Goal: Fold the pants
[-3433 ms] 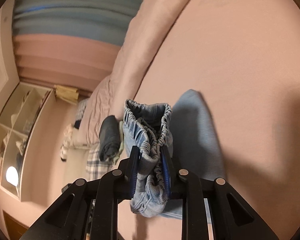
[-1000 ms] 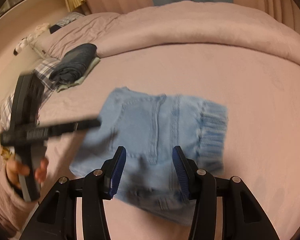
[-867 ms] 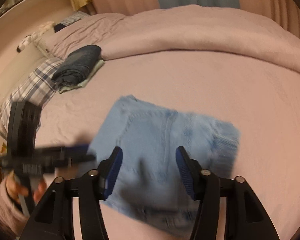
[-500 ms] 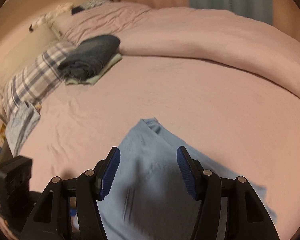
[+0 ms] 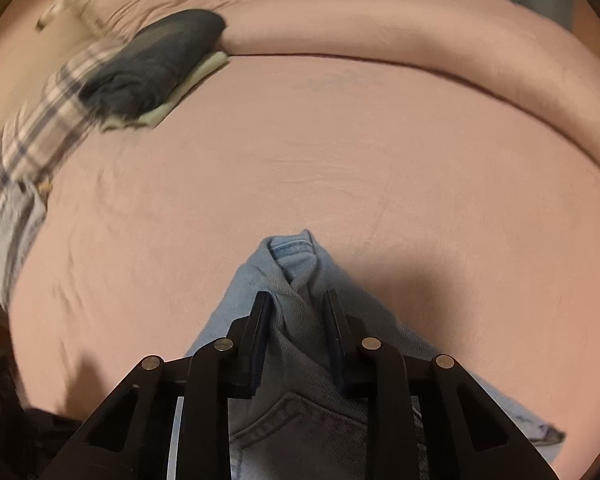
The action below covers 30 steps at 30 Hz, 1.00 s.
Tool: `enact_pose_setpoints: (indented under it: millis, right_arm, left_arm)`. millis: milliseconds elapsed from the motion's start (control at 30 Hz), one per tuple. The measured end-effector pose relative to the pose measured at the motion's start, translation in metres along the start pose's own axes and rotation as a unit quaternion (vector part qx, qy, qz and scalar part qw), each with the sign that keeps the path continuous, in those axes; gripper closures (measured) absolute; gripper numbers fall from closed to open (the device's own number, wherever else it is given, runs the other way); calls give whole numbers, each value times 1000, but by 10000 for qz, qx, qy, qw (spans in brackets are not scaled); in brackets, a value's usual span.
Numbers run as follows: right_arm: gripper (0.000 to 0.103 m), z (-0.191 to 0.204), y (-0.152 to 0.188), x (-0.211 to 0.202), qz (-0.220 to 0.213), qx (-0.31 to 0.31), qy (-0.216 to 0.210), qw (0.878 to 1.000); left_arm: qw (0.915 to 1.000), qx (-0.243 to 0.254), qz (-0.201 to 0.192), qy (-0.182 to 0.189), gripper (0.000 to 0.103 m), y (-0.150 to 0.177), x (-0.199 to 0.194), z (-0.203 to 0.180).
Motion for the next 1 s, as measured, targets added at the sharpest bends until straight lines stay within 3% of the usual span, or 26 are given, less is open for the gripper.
enact_pose_setpoints:
  millis: [200,333,433,833,1000]
  right_arm:
    - [74,7,4,-47,-528,88,564,9970]
    - [56,18,20,-86,-829,24,698,9941]
    - [54,27,36,-105,-925,-1,736,9930]
    - [54,38,98,-110,-679,418,617,9949]
    - [54,42,126,-91,-284,580,433,9970]
  left_arm:
    - [9999,15,-56,-103,50,7,-4,-4]
    - [9995,-19,-210,-217,43,7,-12,-5]
    - [9991,-142,-360,-160,37,5,-22,-8]
    - [9979,-238,-587,-150,31,-1,-31,-28]
    - [9982,-149,-547,-202,30,2,-27,-32]
Point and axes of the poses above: each gripper's, at about its wrist camera, not at the fingertips, and x roughly the way its jaws point, z to its left, y to its underside, the point moved 8 cm from there along x, roughly the way its jaws point, and after that the axes turned 15 degrees about -x, right-handed, at the moved point
